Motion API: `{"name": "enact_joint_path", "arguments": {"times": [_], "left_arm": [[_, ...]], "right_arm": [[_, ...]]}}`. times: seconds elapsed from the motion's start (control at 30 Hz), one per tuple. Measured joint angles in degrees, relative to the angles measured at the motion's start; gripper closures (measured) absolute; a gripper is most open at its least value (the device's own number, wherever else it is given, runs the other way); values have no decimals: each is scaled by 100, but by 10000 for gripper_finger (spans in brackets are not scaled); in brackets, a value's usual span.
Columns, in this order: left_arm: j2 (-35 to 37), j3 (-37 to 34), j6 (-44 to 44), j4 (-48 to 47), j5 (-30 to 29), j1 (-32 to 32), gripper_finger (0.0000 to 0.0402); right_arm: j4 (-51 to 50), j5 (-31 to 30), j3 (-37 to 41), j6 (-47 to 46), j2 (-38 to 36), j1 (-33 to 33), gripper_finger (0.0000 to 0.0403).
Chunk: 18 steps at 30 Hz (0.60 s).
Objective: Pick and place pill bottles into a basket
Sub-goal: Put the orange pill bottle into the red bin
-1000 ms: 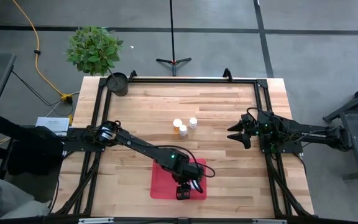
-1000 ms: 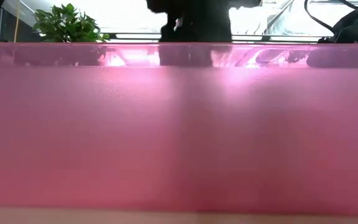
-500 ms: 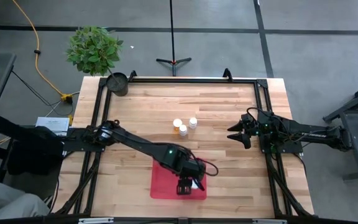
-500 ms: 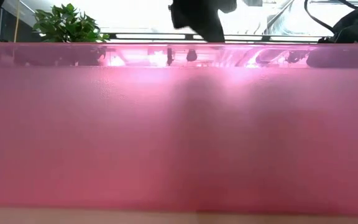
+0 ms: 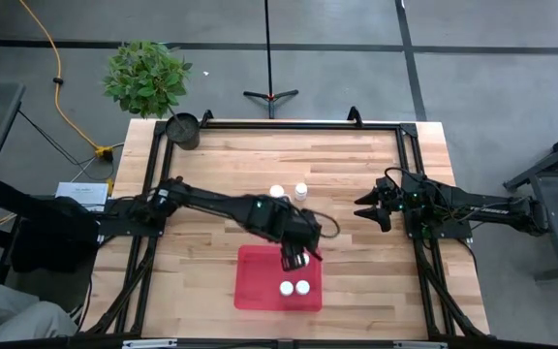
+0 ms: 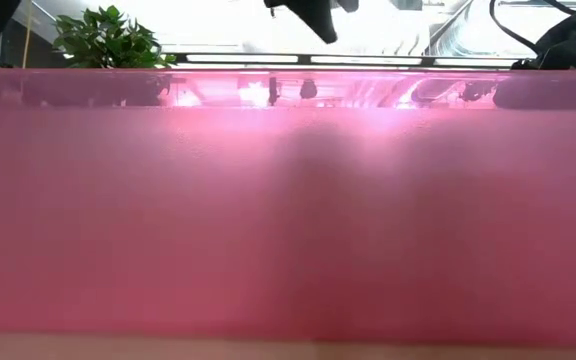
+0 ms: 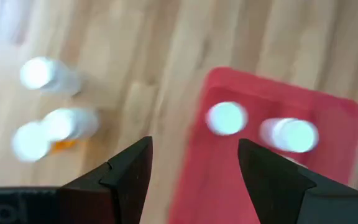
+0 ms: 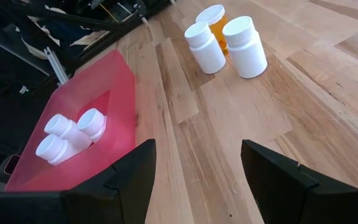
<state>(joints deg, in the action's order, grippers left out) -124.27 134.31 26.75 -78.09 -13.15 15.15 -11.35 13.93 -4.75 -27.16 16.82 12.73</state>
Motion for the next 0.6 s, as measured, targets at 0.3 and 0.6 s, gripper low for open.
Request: {"name": "enact_joint_path", "arguments": {"times": [0.3,0.6], "left_arm": [[523,-5,91,-117,-442,-374,131],[860,-8,52,-885,-1072,-722,131]], "right_arm": [[2,-1,0,-96,0,0,176],[39,-1,2,-94,0,0,176]]}}
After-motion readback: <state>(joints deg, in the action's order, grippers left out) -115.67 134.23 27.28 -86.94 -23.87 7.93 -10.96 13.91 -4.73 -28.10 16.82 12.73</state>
